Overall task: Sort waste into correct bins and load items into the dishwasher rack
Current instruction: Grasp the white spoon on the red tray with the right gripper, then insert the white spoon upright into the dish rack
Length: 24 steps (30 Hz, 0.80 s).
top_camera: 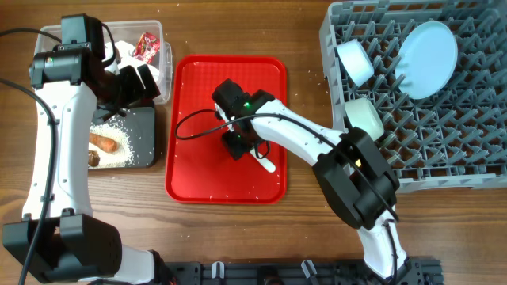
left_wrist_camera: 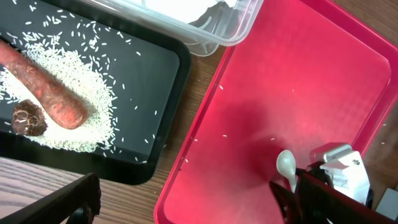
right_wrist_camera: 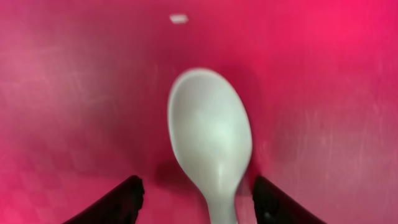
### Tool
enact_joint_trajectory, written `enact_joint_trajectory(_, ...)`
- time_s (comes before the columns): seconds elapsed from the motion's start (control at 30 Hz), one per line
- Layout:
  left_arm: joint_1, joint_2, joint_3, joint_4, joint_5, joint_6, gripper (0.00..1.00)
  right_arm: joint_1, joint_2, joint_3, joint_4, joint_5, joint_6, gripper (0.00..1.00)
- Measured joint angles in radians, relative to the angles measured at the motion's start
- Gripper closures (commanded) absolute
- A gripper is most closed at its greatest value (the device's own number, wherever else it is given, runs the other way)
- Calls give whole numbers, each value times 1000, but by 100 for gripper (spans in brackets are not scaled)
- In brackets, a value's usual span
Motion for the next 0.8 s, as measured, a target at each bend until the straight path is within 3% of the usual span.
enact_joint_trajectory(0.03,0,0,0,0,0,0,0,0,0,-3,9,0,-2,93)
enact_joint_trajectory(0.07,0,0,0,0,0,0,0,-1,0,-6,13,0,-2,96)
enact_joint_trajectory(0.33,0,0,0,0,0,0,0,-8,-9,-10,-27,-23,18,96)
enact_joint_trajectory(0.47,0,0,0,0,0,0,0,-51,-51,-2,-198,-42,36,96)
enact_joint_trajectory(0.57,0,0,0,0,0,0,0,-167,-241,39,-298,-11,36,96)
enact_joint_trajectory(0.73,0,0,0,0,0,0,0,-493,-636,108,-425,190,3,96)
enact_joint_trajectory(0.8,0,0,0,0,0,0,0,-607,-680,109,-446,242,-30,96)
